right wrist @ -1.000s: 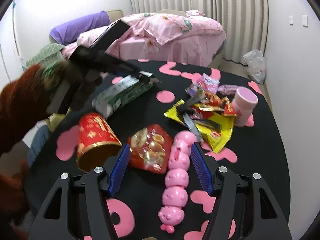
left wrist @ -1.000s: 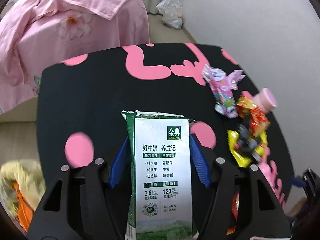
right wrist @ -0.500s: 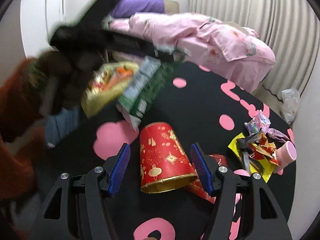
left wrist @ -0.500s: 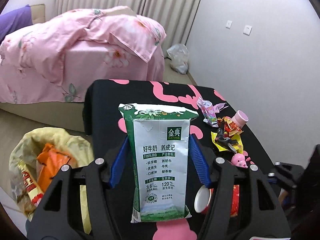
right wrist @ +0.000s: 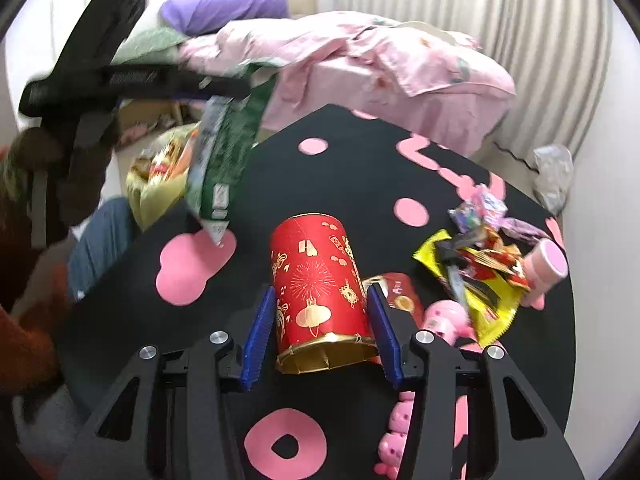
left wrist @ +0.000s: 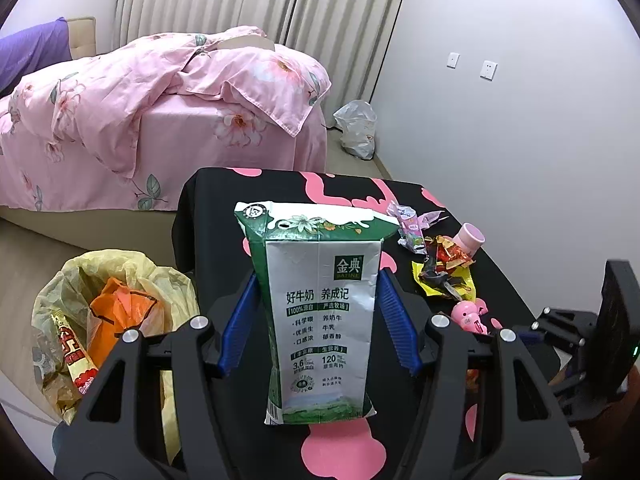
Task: Collect trash
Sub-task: 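Lift the milk carton with the left tool while the right tool grasps the red paper cup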
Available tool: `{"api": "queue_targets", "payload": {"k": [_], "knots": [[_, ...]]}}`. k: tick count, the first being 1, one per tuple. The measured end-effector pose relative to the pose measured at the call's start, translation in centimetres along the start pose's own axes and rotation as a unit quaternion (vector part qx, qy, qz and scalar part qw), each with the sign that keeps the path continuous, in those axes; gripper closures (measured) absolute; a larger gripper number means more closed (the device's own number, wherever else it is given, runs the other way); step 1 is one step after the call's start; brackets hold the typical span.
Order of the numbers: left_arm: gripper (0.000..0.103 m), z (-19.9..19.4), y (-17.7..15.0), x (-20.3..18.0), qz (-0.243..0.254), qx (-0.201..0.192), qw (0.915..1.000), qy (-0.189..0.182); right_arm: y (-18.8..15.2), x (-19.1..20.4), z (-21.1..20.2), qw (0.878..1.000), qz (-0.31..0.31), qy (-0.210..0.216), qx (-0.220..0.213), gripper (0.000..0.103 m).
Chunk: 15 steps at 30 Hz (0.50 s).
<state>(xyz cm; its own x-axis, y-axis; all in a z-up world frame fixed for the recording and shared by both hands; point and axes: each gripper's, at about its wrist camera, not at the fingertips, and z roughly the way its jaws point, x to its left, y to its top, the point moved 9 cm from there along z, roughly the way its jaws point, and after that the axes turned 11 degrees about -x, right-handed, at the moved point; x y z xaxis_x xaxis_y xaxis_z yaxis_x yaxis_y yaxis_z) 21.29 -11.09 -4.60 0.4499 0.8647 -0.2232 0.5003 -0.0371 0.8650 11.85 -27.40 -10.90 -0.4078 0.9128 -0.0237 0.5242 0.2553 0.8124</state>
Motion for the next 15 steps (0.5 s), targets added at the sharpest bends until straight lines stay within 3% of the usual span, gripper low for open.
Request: {"api": "queue_targets", "payload": {"k": [8,15], "knots": [[0.047,-1.5,0.1,-0.9,0.016,-0.016,0.9997,-0.006,2.0,-3.1,-1.3,0.997,0.059,-0.039,-0.030,0.058],[0.047,-3.9,1.5,-0.2,0.003,-0.042,0.9991,-0.009,4.1,-3.1,-1.6,0.995,0.075,-0.049,-0.053,0.058]]}}
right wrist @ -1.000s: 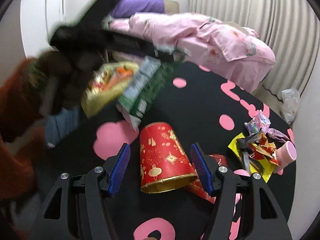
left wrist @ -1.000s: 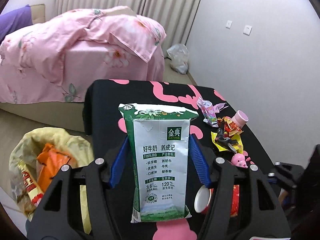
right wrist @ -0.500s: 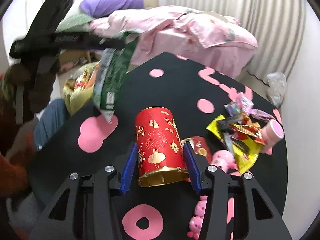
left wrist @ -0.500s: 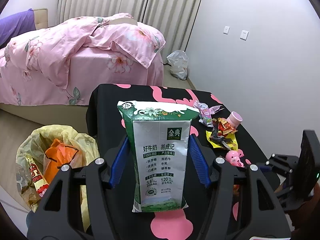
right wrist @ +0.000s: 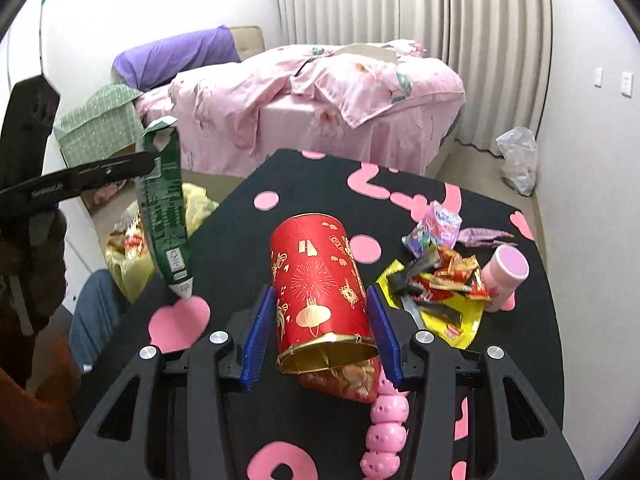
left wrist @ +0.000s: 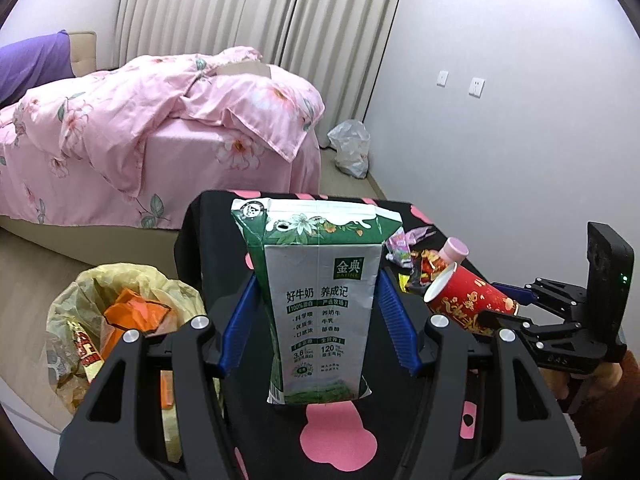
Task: Collect trash
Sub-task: 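Lift the milk carton with the left tool while the right tool grasps the red paper cup, then carry the carton and red cup to the yellow bag and open both tools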
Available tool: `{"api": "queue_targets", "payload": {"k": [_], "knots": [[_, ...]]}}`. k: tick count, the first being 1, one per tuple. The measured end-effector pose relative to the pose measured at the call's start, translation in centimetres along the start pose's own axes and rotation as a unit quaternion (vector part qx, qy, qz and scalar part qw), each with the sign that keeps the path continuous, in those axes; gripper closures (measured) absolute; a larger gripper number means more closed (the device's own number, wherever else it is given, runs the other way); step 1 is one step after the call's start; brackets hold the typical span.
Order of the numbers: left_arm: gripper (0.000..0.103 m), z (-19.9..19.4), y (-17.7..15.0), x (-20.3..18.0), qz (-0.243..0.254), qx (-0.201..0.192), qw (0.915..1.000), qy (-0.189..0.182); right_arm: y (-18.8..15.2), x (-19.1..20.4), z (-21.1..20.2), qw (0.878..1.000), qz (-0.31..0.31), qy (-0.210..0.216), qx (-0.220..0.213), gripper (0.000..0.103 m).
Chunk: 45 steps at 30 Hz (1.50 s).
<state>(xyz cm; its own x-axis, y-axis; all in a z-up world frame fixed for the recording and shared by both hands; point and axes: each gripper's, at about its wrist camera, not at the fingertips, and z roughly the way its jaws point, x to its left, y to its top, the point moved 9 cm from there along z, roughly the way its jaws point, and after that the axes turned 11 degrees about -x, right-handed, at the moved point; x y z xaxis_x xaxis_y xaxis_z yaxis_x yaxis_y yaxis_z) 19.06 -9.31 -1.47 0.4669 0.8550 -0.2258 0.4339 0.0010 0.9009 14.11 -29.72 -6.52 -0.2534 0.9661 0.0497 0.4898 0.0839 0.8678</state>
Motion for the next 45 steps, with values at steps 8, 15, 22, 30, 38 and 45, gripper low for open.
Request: {"api": "queue_targets", "payload": {"k": [8,15,22,30,38,45], "knots": [[0.047,-3.5,2.3,3.6,-0.006,-0.044,0.9978,0.048,4.2,3.5,1.2,0.999,-0.013,0.023,-0.033,0.058],[0.047,-6.9,2.7,10.4,-0.031,-0.070,0.9885,0.131,7.1,9.3,4.0,0.995,-0.042,0.076,-0.041,0.058],[0.047,-9.4,1.6,16.9,-0.076,-0.082,0.9759,0.188,8.6,15.3,7.8,0.988,-0.082,0.127,-0.036,0.058],[0.047,-10.6,-0.6,21.7,-0.126,-0.077,0.9640,0.221,9.2,19.5,13.2,0.979,-0.091,0.179,-0.027,0.058],[0.047,-4.6,-6.4,22.9,-0.134,-0.005,0.9695,0.205,5.3,22.4,19.4,0.967,-0.055,0.245,0.054,0.058],[0.047,-2.2,-9.1,24.5,-0.142,0.036,0.9671,0.208,2.3,25.0,23.5,0.957,-0.098,0.254,0.105,0.058]]}}
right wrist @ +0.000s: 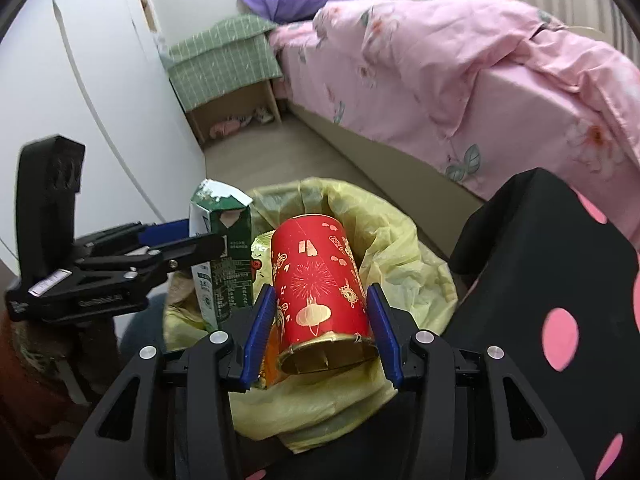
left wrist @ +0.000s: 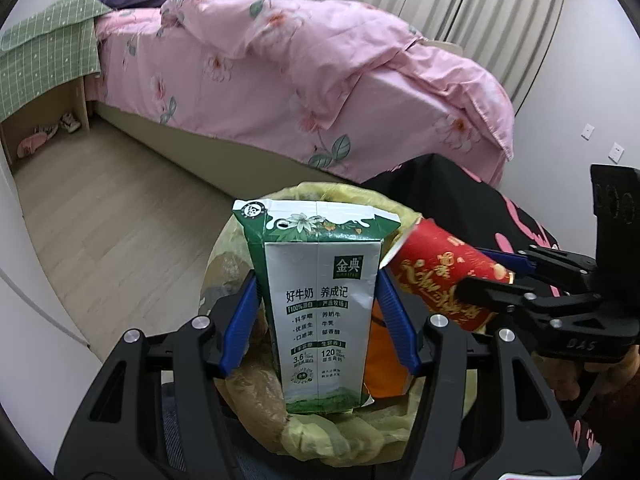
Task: Collect trash
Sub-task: 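Carry the carton and red cup to the yellow bag and open both tools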
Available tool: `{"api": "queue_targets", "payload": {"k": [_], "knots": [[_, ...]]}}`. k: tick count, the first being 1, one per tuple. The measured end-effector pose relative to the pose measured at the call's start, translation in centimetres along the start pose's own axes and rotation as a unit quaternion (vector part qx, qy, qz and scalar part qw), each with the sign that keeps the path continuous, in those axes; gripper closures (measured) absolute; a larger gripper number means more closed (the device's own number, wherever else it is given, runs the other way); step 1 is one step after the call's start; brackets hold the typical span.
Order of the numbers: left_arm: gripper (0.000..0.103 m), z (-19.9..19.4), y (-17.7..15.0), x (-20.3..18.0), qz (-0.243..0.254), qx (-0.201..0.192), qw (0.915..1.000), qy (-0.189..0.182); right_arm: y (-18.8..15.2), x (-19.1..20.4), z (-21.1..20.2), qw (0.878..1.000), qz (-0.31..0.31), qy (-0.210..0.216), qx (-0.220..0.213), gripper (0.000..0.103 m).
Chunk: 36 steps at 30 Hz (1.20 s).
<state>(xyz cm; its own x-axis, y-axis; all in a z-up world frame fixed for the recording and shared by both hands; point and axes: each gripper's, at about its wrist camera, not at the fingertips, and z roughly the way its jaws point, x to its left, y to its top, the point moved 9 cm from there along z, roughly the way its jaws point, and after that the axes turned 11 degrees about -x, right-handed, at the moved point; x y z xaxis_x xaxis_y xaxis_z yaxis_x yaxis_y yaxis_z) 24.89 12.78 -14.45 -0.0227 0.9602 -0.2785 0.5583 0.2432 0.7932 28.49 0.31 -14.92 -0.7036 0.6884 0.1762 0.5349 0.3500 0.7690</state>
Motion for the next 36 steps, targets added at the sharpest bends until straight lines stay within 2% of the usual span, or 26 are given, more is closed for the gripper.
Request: {"api": "queue_targets", "payload": {"k": [7,25,30,34,36], "knots": [[0.047,1.4,-0.9,0.5,-0.007,0.019,0.9998,-0.002,-1.8,-0.1,1.9,0.998,-0.050,-0.002,0.038,0.058],[0.047,1.7,-1.1,1.2,-0.021,0.026,0.9995,-0.003,-1.8,0.0,1.3,0.998,-0.060,-0.005,0.032,0.058],[0.047,1.1,-0.6,2.0,-0.046,0.019,0.9988,-0.006,-1.4,-0.1,0.9,0.998,-0.054,-0.011,0.025,0.058],[0.046,0.6,0.6,2.5,-0.081,0.012,0.9965,-0.017,-1.4,0.0,0.1,0.999,-0.033,0.000,0.014,0.052],[0.040,0.1,1.6,2.4,-0.079,0.003,0.9967,-0.016,-1.4,0.0,-0.6,0.999,-0.038,-0.011,0.014,0.048]]}}
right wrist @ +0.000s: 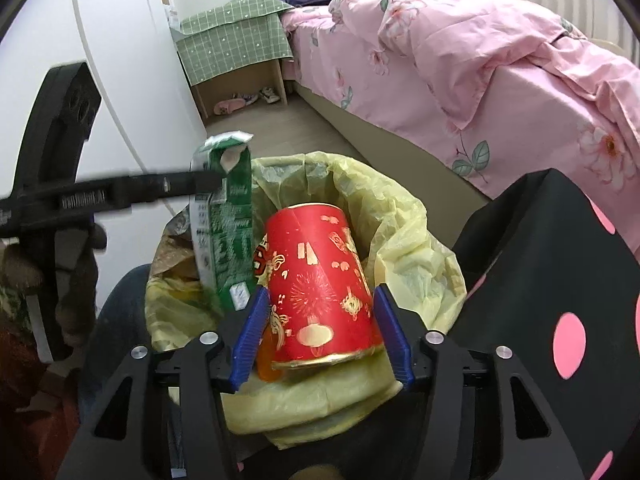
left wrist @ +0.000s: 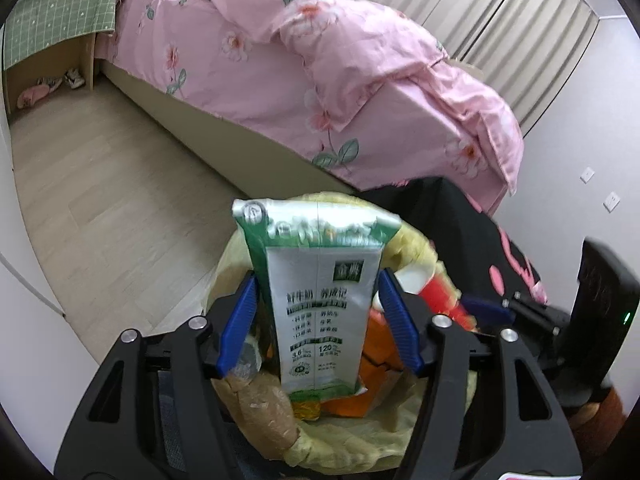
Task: Collect trash
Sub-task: 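Carry the carton and red cup to the yellow bag and open both tools, then return both tools to the table and grasp the pink wafer wrapper with the left tool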
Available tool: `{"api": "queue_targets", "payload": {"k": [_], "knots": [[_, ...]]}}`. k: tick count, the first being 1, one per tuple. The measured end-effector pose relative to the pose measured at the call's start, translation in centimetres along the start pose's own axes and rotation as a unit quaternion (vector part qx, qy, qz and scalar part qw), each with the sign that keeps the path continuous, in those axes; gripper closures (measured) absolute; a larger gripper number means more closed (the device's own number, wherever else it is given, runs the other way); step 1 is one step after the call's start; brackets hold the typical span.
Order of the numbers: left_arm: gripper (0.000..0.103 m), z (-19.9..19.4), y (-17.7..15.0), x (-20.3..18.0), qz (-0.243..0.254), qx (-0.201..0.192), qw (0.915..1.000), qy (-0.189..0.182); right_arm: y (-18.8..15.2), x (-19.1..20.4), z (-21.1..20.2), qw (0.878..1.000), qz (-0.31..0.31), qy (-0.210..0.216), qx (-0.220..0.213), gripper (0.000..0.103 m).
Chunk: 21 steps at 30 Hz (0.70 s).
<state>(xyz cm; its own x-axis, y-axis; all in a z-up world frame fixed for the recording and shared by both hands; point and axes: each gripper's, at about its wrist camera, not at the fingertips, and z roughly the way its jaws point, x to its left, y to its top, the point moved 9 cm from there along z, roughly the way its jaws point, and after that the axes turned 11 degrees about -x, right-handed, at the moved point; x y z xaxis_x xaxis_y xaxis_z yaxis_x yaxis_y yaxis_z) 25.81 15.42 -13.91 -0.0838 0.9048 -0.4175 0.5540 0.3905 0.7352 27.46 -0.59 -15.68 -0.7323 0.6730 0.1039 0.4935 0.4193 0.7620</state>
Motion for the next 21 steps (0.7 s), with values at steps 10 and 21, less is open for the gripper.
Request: {"api": "queue_targets", "payload": {"k": [10,21], "knots": [[0.038,-4.1,4.7,-6.1,0.054,-0.087,0.9947,-0.005,-0.6,-3.9,-11.3,0.993,0.055,-0.054,-0.088,0.044],[0.038,-1.3,-1.4,-22.6,0.162,-0.034,0.9764,-0.139,-8.4,-12.5,-25.3,0.962,0.076,-0.238,-0.109,0.044]]}}
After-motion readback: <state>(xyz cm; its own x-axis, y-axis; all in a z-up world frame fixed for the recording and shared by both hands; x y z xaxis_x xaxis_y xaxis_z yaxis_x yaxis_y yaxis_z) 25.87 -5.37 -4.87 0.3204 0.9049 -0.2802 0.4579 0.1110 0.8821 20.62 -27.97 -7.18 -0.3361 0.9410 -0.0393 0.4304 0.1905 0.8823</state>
